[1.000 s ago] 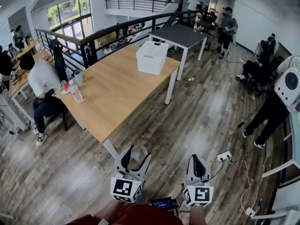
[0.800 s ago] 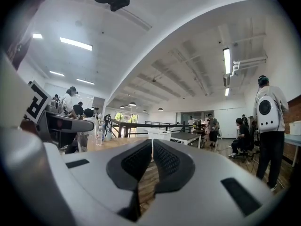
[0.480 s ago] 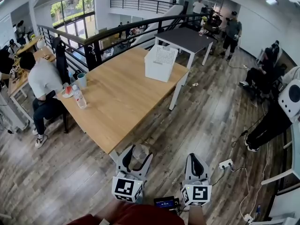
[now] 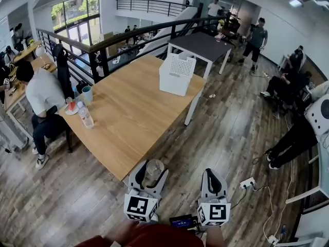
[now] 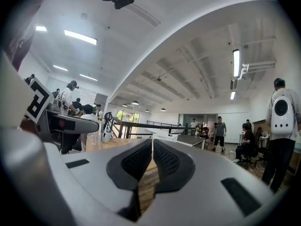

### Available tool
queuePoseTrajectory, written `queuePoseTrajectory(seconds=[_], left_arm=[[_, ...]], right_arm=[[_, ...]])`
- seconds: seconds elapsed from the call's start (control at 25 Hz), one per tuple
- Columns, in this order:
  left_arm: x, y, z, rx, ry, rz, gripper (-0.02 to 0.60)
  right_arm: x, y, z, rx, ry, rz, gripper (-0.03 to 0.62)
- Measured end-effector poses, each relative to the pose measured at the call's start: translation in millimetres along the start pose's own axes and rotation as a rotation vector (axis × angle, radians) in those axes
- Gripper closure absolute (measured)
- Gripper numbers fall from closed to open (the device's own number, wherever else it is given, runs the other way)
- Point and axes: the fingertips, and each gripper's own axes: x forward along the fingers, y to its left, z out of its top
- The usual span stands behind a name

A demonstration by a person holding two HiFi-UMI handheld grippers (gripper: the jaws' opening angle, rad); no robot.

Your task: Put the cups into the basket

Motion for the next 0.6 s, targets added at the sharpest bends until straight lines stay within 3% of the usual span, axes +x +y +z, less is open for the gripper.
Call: queuePoseTrajectory(seconds=[0.6], left_arm=[[59, 1, 0, 0.008, -0.003, -0.051, 0.298]], right_arm=[[38, -29, -14, 0.031, 0.008, -0.040, 0.580]])
